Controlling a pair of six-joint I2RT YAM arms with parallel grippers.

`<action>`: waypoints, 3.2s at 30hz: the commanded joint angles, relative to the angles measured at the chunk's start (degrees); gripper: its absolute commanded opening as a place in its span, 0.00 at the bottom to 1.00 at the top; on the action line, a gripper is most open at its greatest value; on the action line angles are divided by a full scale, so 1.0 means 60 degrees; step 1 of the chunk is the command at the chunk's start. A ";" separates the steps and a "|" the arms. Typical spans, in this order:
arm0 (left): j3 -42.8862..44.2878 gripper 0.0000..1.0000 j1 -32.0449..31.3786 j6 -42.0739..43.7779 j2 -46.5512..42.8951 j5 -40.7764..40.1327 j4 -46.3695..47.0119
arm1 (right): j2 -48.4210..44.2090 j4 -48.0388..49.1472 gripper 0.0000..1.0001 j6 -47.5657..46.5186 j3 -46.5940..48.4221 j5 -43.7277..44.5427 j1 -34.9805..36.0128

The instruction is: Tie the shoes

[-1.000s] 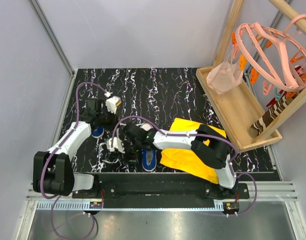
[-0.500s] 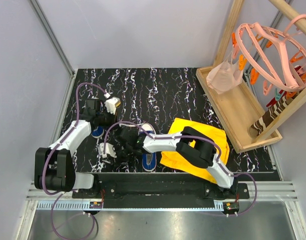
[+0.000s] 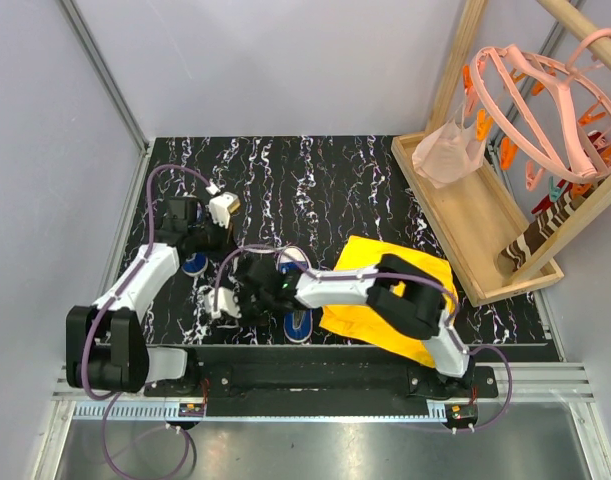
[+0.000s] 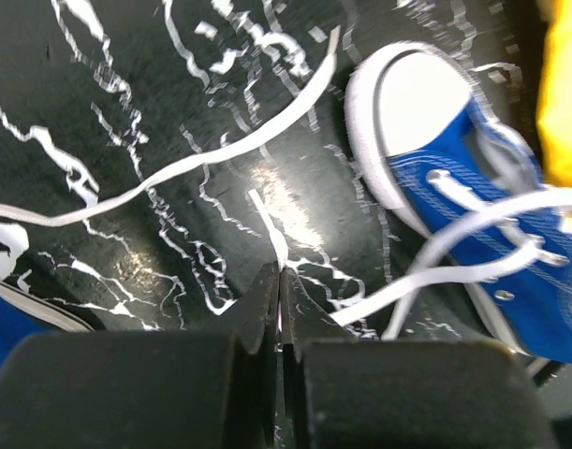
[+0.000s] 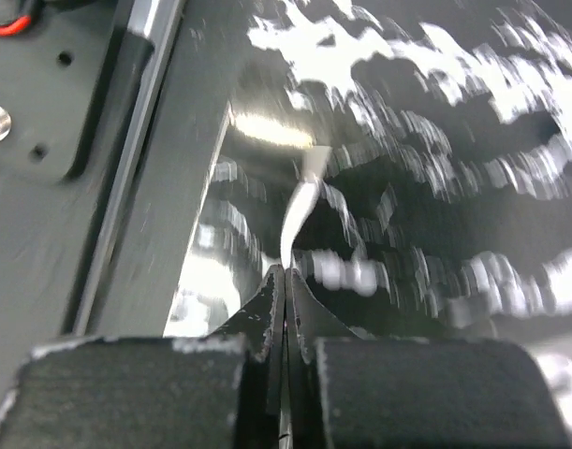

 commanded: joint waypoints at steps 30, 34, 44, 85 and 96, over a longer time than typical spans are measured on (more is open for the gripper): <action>-0.1507 0.31 -0.2313 0.6287 -0.3536 0.1782 -0.2948 | -0.8222 -0.1239 0.00 0.5599 -0.5356 0.0077 -0.3786; -0.0993 0.32 -0.2299 0.3319 -0.3156 0.2471 -0.0859 | -0.8017 -0.0374 0.00 0.5673 -0.5707 0.0195 -0.3786; -0.0246 0.29 -0.3088 0.0175 -0.0739 0.1622 0.1682 | -0.7182 0.0243 0.00 0.5673 -0.5679 0.0297 -0.3786; 0.0208 0.00 -0.3807 0.0072 0.0845 0.1564 0.1903 | -0.6976 0.0096 0.00 0.5849 -0.5752 0.0796 -0.3772; 0.0179 0.00 -0.3807 -0.0383 0.0259 0.1608 0.1654 | -0.6406 0.0697 0.00 0.6215 -0.5606 0.1118 -0.3772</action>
